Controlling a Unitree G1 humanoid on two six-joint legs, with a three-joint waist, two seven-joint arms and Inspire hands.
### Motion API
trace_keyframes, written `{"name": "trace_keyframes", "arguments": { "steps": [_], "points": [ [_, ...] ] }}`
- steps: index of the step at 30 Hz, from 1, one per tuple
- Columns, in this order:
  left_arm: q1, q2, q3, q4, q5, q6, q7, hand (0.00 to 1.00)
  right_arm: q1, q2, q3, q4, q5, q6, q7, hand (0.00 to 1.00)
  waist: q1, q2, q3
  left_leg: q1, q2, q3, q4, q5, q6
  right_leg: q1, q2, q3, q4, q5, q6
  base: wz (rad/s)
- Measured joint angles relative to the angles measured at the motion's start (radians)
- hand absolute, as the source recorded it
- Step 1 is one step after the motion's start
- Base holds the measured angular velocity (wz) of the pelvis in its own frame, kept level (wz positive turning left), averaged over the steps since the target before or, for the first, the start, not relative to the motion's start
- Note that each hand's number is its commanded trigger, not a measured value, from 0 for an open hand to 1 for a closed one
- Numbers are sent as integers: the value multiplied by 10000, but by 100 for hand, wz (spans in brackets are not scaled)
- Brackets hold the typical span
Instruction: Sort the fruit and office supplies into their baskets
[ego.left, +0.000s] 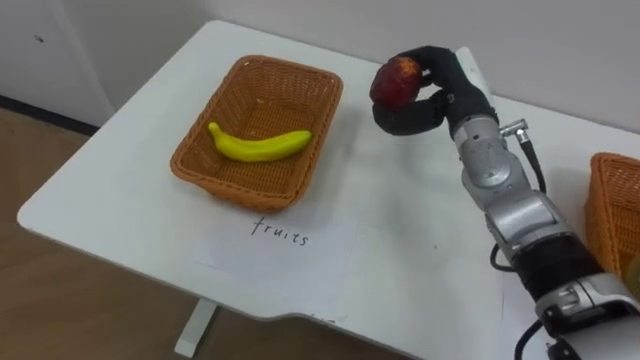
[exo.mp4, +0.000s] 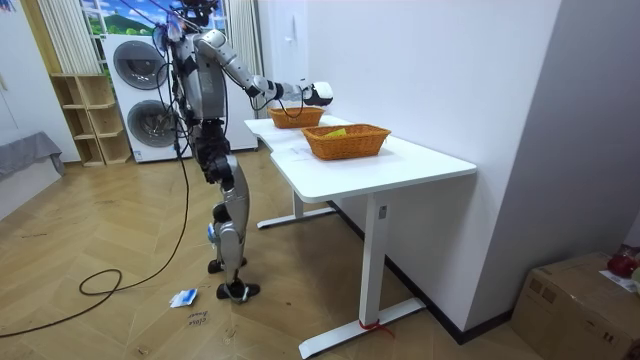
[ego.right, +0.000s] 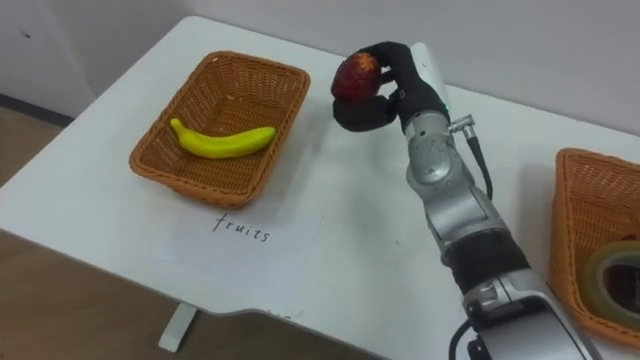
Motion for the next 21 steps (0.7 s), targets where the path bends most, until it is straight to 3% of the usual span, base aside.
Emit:
{"name": "trace_keyframes", "arguments": {
  "steps": [8, 10, 16, 21],
  "points": [
    [149, -46, 184, -371, 2, 87, -13, 0, 22, 0, 2, -421, -134, 61, 110, 100, 47, -111, -48, 291, 2, -129, -56, 1, 0, 355, 12, -163, -148, 0, 2, 4],
    [176, -101, 215, -465, 2, 141, -14, 0, 22, 2, 3, -529, -158, 216, 291, 100, 78, -114, -30, 321, 6, -144, -61, 1, 1, 385, 3, -171, -145, -2, 6, 0],
    [200, -154, 382, -447, 1, 166, -178, 0, 23, 16, 5, -659, -177, 231, 635, 100, 98, -103, 60, 460, 8, -141, -156, 1, 3, 478, -5, -157, -141, -21, 36, 0],
    [211, -174, 419, -442, 3, 175, -187, 0, 23, 34, 6, -708, -170, 292, 814, 100, 124, -91, 91, 469, 8, -140, -218, 1, 4, 476, 1, -164, -147, -27, 46, 0]
  ]
}}
